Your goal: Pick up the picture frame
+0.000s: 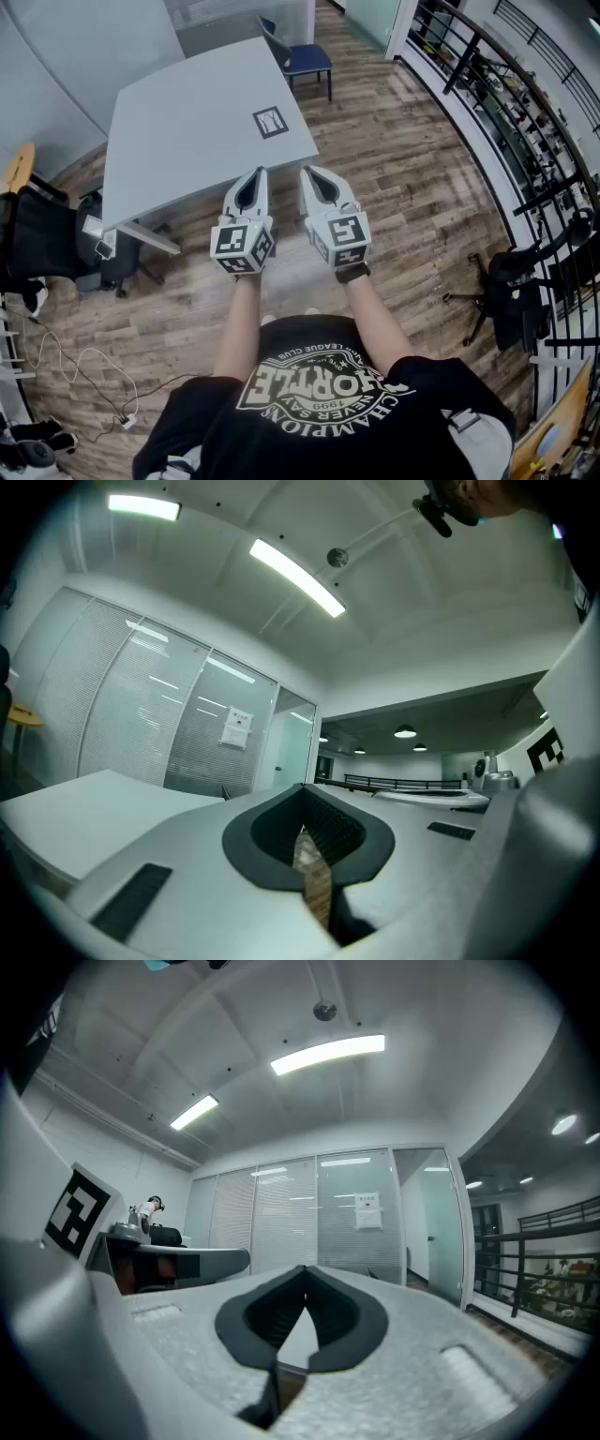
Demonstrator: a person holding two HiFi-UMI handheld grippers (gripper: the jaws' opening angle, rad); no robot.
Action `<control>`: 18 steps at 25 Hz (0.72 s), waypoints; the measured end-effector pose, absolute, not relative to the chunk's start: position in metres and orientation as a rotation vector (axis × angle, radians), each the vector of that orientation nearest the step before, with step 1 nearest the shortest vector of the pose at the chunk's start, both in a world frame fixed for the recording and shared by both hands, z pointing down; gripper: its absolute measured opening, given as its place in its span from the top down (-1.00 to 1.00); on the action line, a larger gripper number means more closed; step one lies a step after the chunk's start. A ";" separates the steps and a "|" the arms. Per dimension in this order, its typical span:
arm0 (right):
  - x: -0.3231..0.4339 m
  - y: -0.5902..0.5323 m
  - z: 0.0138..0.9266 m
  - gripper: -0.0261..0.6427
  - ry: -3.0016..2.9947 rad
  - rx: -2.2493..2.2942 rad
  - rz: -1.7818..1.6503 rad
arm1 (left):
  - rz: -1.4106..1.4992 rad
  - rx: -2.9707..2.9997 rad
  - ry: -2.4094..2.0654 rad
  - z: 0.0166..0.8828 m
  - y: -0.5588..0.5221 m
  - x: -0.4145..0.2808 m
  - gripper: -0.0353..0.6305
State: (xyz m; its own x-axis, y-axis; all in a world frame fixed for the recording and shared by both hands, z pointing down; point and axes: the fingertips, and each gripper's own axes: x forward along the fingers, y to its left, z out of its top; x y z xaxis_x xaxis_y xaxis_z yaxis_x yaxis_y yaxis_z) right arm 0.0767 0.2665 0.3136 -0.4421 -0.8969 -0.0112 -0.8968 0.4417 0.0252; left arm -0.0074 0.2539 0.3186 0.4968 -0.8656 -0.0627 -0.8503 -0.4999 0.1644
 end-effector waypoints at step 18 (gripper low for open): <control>0.110 0.247 0.358 0.93 -2.656 1.754 0.166 | -0.083 2.558 -1.555 0.364 0.259 0.006 0.88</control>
State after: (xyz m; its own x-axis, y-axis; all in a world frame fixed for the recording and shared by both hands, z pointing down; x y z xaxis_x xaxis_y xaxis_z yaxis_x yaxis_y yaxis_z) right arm 0.1104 0.2471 0.3581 -0.3936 -0.9191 0.0193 -0.9143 0.3892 -0.1121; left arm 0.0057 0.2587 0.3636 0.4623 -0.8863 0.0289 -0.8781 -0.4530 0.1540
